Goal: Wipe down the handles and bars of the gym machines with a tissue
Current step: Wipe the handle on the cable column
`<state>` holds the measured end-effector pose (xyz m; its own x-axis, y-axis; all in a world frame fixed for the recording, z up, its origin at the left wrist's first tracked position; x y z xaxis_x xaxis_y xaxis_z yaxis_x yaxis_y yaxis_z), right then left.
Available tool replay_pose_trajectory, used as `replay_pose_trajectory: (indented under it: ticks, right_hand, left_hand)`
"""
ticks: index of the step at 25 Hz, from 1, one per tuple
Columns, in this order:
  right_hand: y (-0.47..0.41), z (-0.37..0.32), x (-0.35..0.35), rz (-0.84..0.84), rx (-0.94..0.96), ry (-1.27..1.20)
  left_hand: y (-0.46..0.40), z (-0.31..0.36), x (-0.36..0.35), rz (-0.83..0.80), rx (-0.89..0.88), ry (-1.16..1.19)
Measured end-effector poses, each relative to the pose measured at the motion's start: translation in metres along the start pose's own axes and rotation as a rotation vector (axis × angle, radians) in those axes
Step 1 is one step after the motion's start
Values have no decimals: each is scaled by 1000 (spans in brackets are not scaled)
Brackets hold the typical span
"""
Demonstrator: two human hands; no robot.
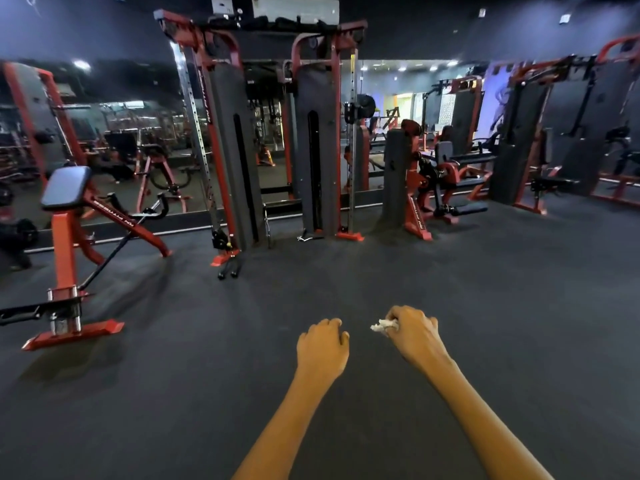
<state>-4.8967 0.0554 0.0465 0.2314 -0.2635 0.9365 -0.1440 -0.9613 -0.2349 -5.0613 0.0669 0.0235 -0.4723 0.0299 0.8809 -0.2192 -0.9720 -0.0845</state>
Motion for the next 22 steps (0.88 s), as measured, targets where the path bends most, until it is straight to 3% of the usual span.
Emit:
replay_pose_trajectory:
  ticks: [9,22]
  right_hand:
    - [-346,28,-41,-3,55,10]
    - [-813,42,-167,-91,59,73]
  left_hand:
    - [-334,-10,2,67,53,23]
    - [-819,-75,-14,57,48,41]
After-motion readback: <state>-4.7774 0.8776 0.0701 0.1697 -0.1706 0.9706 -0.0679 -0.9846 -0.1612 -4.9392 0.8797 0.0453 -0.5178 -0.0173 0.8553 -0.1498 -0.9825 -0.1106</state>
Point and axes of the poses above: each hand's wrist, its own y-axis away from the middle knuckle, its own x-axis out of the back of the hand, z = x × y, the point moved 9 cm from there along -y, towards the middle knuckle, and after that the axes turned 9 degrees about y, right-handed, at the moved point
